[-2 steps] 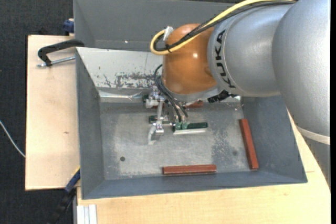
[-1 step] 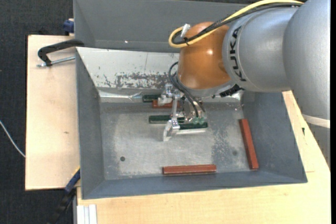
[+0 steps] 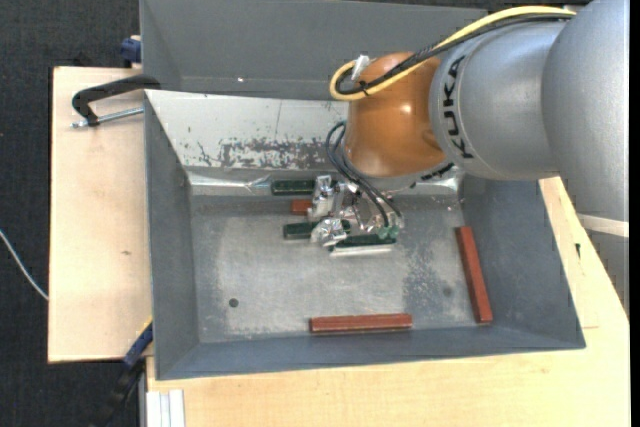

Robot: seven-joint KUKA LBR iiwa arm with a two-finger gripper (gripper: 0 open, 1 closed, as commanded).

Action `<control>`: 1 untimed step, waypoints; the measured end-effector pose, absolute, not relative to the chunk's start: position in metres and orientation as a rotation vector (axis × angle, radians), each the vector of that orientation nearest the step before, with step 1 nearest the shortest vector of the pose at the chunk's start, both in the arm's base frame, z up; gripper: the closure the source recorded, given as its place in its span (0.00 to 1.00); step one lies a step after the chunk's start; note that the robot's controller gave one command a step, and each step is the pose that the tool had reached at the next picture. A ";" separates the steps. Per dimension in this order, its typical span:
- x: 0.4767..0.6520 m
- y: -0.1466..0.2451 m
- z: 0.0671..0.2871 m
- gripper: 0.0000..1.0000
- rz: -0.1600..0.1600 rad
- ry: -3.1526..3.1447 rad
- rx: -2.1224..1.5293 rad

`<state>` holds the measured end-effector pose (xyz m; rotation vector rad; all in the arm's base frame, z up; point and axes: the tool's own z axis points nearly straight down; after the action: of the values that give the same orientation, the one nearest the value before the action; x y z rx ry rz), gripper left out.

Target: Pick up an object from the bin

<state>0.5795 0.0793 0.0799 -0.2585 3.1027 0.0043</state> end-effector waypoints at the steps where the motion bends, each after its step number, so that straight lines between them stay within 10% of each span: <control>1: 0.580 0.079 0.080 1.00 0.004 3.103 -0.258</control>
Offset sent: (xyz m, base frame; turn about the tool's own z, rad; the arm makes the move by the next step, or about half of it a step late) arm 0.0091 -0.0111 0.1666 0.0222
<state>0.5795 0.0793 0.0799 -0.2584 3.1028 0.0044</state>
